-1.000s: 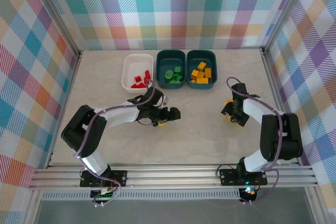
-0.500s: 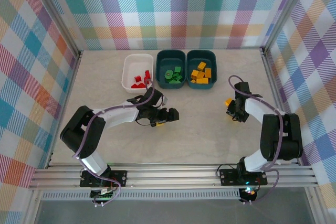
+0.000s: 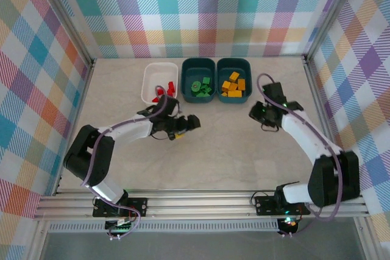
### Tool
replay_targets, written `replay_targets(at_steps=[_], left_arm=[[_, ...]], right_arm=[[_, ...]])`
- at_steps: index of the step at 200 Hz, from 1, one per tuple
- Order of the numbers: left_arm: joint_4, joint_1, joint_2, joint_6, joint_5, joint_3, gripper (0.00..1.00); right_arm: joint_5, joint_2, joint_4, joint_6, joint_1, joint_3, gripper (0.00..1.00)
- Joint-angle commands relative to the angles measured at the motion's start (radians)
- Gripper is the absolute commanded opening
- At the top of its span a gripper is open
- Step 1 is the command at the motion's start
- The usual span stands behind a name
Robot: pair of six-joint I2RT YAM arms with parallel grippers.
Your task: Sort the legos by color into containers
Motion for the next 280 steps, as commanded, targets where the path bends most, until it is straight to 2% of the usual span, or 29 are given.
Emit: replay_targets(at_steps=[1, 14, 30, 56, 64, 71, 78, 90, 107, 124, 142, 154, 181, 213, 250, 280], left_arm=[[0.137, 0.137, -0.035, -0.119, 0.098, -0.062, 0.89], [0.169, 0.223, -0.038, -0.158, 0.160, -0.087, 0.89], [0.153, 0.302, -0.060, -0.164, 0.216, -0.111, 0.89], [0.045, 0.337, -0.157, -0.097, 0.186, -0.138, 0.90], [0.032, 0.337, -0.188, -0.089, 0.179, -0.151, 0.90], [0.027, 0.338, -0.212, -0.086, 0.175, -0.164, 0.90], [0.020, 0.336, -0.232, -0.083, 0.172, -0.171, 0.90], [0.016, 0.336, -0.255, -0.074, 0.177, -0.180, 0.90], [0.002, 0.332, -0.263, -0.059, 0.188, -0.175, 0.91], [-0.005, 0.314, -0.262, -0.051, 0.186, -0.164, 0.91], [-0.008, 0.256, -0.253, -0.045, 0.159, -0.150, 0.91], [-0.015, 0.192, -0.239, -0.034, 0.125, -0.132, 0.91], [-0.022, 0.043, -0.176, -0.011, 0.071, -0.082, 0.91], [-0.002, -0.047, -0.098, -0.012, 0.043, -0.042, 0.90], [0.003, -0.061, -0.059, -0.020, 0.044, -0.029, 0.90], [-0.017, -0.061, -0.072, -0.013, 0.028, -0.030, 0.90]], right_arm=[[-0.031, 0.173, 0.144, -0.046, 0.048, 0.136, 0.30], [-0.034, 0.301, 0.189, -0.054, 0.049, 0.233, 0.30], [-0.028, 0.460, 0.154, -0.074, 0.050, 0.393, 0.30], [-0.012, 0.623, 0.094, -0.096, 0.050, 0.597, 0.34], [-0.017, 0.648, 0.080, -0.104, 0.050, 0.642, 0.39], [-0.008, 0.661, 0.063, -0.105, 0.049, 0.674, 0.54], [0.000, 0.664, 0.053, -0.107, 0.049, 0.694, 0.64], [0.011, 0.644, 0.043, -0.113, 0.051, 0.701, 0.72], [0.066, 0.565, 0.058, -0.121, 0.052, 0.641, 0.75], [0.174, 0.454, 0.083, -0.110, 0.047, 0.505, 0.76], [0.255, 0.340, 0.080, -0.034, 0.012, 0.334, 0.79], [0.253, 0.268, 0.096, 0.026, -0.033, 0.210, 0.80], [0.157, 0.161, 0.129, 0.129, -0.158, -0.009, 0.81], [0.084, 0.151, 0.140, 0.145, -0.258, -0.102, 0.81], [0.058, 0.214, 0.173, 0.138, -0.278, -0.112, 0.78], [0.057, 0.246, 0.212, 0.127, -0.287, -0.108, 0.71]])
